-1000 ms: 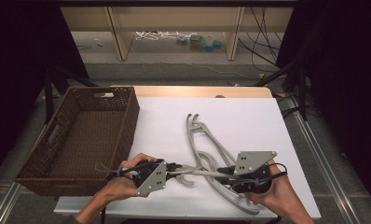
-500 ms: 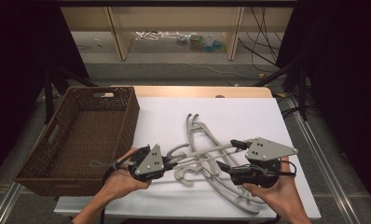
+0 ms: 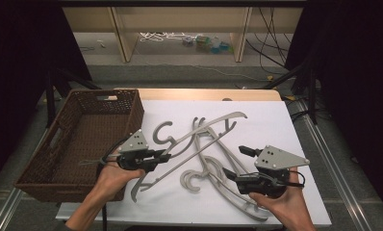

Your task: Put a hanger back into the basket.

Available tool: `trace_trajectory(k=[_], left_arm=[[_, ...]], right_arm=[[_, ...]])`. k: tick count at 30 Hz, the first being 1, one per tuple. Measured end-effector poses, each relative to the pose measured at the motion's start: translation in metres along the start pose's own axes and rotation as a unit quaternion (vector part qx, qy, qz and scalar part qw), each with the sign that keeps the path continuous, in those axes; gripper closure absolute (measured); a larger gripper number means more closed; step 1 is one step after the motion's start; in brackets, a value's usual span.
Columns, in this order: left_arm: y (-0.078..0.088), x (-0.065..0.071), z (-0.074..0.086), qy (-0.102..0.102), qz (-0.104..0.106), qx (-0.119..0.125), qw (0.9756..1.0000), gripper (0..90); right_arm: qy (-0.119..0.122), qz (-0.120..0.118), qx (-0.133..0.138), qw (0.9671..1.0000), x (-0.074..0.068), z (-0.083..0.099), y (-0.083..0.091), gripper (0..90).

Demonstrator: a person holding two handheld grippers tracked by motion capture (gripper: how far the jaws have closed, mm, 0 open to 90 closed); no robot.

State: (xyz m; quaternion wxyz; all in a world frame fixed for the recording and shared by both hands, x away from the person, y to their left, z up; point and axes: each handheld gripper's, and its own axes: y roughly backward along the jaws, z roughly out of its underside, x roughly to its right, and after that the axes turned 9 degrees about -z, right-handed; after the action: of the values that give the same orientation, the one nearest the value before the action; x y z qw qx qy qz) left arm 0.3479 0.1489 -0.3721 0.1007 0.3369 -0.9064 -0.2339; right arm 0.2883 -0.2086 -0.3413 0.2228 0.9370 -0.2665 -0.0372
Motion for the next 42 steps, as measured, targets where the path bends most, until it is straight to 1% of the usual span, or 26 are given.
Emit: trace_trajectory(k=[1,2,3,4,5,7,8,10,12,14,15,16,17,21,24,25,27,28,30,31,34,36,37,39,41,42], left_arm=[[0.002,-0.001,-0.002,0.010,0.003,0.001,0.9999,79.3],[0.004,-0.003,-0.004,0.018,0.008,0.001,0.9998,79.3],[0.007,-0.004,-0.007,0.023,0.006,0.000,0.9997,79.3],[0.010,-0.004,-0.009,0.028,0.004,0.000,0.9996,79.3],[0.013,-0.005,-0.012,0.031,0.005,0.002,0.9995,79.3],[0.019,-0.006,-0.016,0.044,0.013,0.003,0.9990,79.3],[0.019,-0.006,-0.016,0.044,0.013,0.003,0.9990,79.3],[0.029,-0.009,-0.023,0.057,0.020,0.009,0.9981,79.3],[0.036,-0.013,-0.027,0.060,0.018,0.011,0.9980,79.3],[0.044,-0.017,-0.031,0.070,0.016,0.014,0.9973,79.3],[0.049,-0.019,-0.033,0.069,0.016,0.016,0.9973,79.3],[0.054,-0.021,-0.036,0.074,0.016,0.018,0.9970,79.3],[0.059,-0.024,-0.038,0.074,0.014,0.021,0.9969,79.3],[0.080,-0.036,-0.049,0.078,0.002,0.034,0.9964,79.3],[0.095,-0.045,-0.057,0.068,-0.020,0.036,0.9968,79.3],[0.100,-0.049,-0.059,0.068,-0.028,0.036,0.9966,79.3],[0.109,-0.056,-0.062,0.073,-0.041,0.038,0.9957,79.3],[0.112,-0.060,-0.063,0.073,-0.050,0.036,0.9954,79.4],[0.119,-0.069,-0.064,0.072,-0.068,0.035,0.9945,79.4],[0.122,-0.074,-0.063,0.073,-0.077,0.035,0.9937,79.3],[0.128,-0.090,-0.059,0.079,-0.101,0.030,0.9913,79.4],[0.132,-0.100,-0.055,0.075,-0.121,0.026,0.9895,79.3],[0.133,-0.105,-0.052,0.079,-0.131,0.025,0.9879,79.4],[0.136,-0.114,-0.047,0.072,-0.157,0.019,0.9847,79.3],[0.139,-0.123,-0.042,0.069,-0.173,0.016,0.9823,79.3],[0.139,-0.123,-0.042,0.069,-0.173,0.016,0.9823,79.4]], right_arm=[[-0.004,0.000,0.002,1.0000,-0.001,0.002,-0.002,24.4],[-0.001,-0.001,0.001,1.0000,0.000,0.004,-0.004,23.9],[-0.007,-0.005,-0.005,1.0000,-0.001,0.006,-0.005,23.3],[-0.006,-0.003,-0.005,1.0000,-0.001,0.009,-0.007,22.6],[-0.012,-0.008,-0.010,0.9998,-0.001,0.011,-0.008,22.2],[-0.014,-0.008,-0.010,0.9998,-0.001,0.017,-0.011,21.9],[-0.013,-0.007,-0.011,0.9998,-0.001,0.019,-0.012,21.4],[-0.022,-0.010,-0.014,0.9996,-0.002,0.024,-0.013,19.9],[-0.025,-0.003,-0.011,0.9996,-0.002,0.029,-0.015,19.4],[-0.032,-0.006,-0.012,0.9994,-0.002,0.034,-0.017,19.2],[-0.028,-0.007,-0.012,0.9995,-0.001,0.036,-0.017,19.0],[-0.030,-0.005,-0.012,0.9995,-0.001,0.038,-0.018,18.6],[-0.033,-0.010,-0.017,0.9993,-0.001,0.040,-0.018,18.5],[-0.035,-0.010,-0.024,0.9990,0.000,0.044,-0.021,18.1],[-0.038,-0.010,-0.025,0.9989,0.000,0.045,-0.021,18.2],[-0.036,-0.008,-0.025,0.9990,0.001,0.045,-0.021,18.1],[-0.038,-0.007,-0.022,0.9990,0.001,0.046,-0.022,18.2],[-0.039,-0.010,-0.026,0.9988,0.001,0.046,-0.022,18.3],[-0.040,-0.008,-0.024,0.9989,0.001,0.047,-0.022,18.2],[-0.040,-0.006,-0.020,0.9990,0.001,0.048,-0.023,18.2],[-0.039,-0.010,-0.024,0.9989,0.002,0.049,-0.023,18.1],[-0.041,-0.009,-0.024,0.9988,0.002,0.049,-0.023,18.0],[-0.041,-0.009,-0.023,0.9988,0.002,0.049,-0.023,18.0],[-0.043,-0.011,-0.023,0.9987,0.002,0.050,-0.023,18.0],[-0.043,-0.010,-0.026,0.9987,0.003,0.051,-0.023,17.9],[-0.043,-0.010,-0.026,0.9987,0.003,0.051,-0.023,17.9]])
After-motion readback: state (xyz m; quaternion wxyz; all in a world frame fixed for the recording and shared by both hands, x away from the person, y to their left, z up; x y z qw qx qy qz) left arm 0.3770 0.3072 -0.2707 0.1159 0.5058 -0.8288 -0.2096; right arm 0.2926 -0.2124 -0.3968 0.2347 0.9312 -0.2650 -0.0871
